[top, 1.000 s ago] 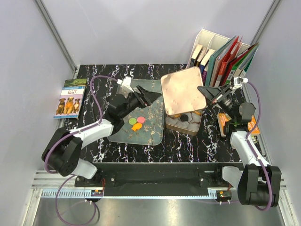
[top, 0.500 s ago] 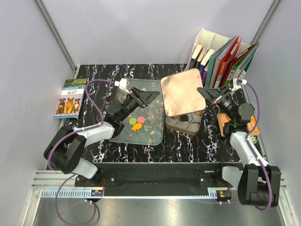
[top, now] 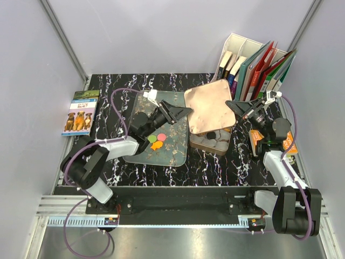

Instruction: Pack the cookies

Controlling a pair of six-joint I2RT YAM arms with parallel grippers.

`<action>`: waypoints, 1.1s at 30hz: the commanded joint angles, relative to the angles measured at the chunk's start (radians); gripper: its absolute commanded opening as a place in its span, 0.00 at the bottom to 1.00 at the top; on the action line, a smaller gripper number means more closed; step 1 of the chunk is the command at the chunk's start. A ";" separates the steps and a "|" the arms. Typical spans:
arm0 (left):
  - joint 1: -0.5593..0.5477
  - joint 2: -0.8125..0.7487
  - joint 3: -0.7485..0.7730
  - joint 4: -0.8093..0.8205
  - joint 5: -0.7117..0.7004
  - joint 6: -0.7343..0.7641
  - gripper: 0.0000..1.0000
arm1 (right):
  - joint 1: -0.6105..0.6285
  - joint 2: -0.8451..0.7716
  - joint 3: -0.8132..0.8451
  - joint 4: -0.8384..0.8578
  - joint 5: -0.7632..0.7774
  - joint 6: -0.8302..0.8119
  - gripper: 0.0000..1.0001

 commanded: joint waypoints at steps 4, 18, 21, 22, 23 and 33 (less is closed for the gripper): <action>-0.011 -0.012 0.072 -0.004 0.054 0.042 0.32 | 0.004 -0.013 0.012 -0.010 0.000 -0.021 0.00; 0.018 -0.070 0.219 -0.335 0.156 0.129 0.00 | 0.004 -0.132 0.144 -0.706 0.046 -0.421 0.23; 0.029 -0.052 0.295 -0.442 0.214 0.154 0.00 | 0.004 -0.152 0.187 -0.877 0.098 -0.536 0.31; 0.032 -0.044 0.321 -0.485 0.234 0.166 0.00 | 0.004 -0.156 0.214 -0.921 0.133 -0.600 0.32; 0.035 -0.032 0.368 -0.527 0.263 0.192 0.00 | 0.004 -0.159 0.222 -0.949 0.146 -0.622 0.34; 0.051 0.019 0.473 -0.699 0.350 0.238 0.00 | 0.012 -0.188 0.285 -1.168 0.287 -0.776 0.46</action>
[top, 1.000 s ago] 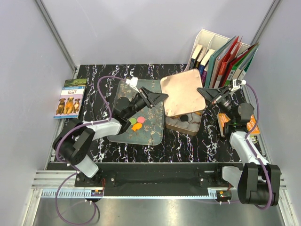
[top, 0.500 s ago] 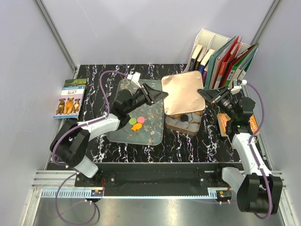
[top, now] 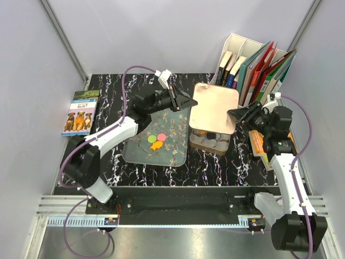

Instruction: Pack the cookies

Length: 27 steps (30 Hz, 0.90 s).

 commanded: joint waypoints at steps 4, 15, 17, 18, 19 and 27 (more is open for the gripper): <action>0.011 0.035 0.050 -0.030 0.098 0.024 0.00 | 0.013 -0.026 0.042 -0.101 0.106 -0.105 0.26; 0.017 0.189 0.161 -0.212 0.072 0.086 0.00 | 0.013 -0.004 -0.010 -0.125 0.219 -0.102 0.02; 0.016 0.226 0.218 -0.307 0.047 0.134 0.00 | 0.013 -0.003 -0.021 -0.136 0.242 -0.097 0.02; 0.013 0.236 0.238 -0.344 0.034 0.177 0.00 | 0.013 -0.001 -0.028 -0.142 0.260 -0.091 0.01; 0.009 0.258 0.279 -0.381 0.003 0.198 0.00 | 0.013 0.005 -0.033 -0.150 0.268 -0.088 0.00; -0.011 0.364 0.451 -0.675 -0.129 0.361 0.00 | 0.013 0.037 -0.136 -0.130 0.290 -0.013 0.00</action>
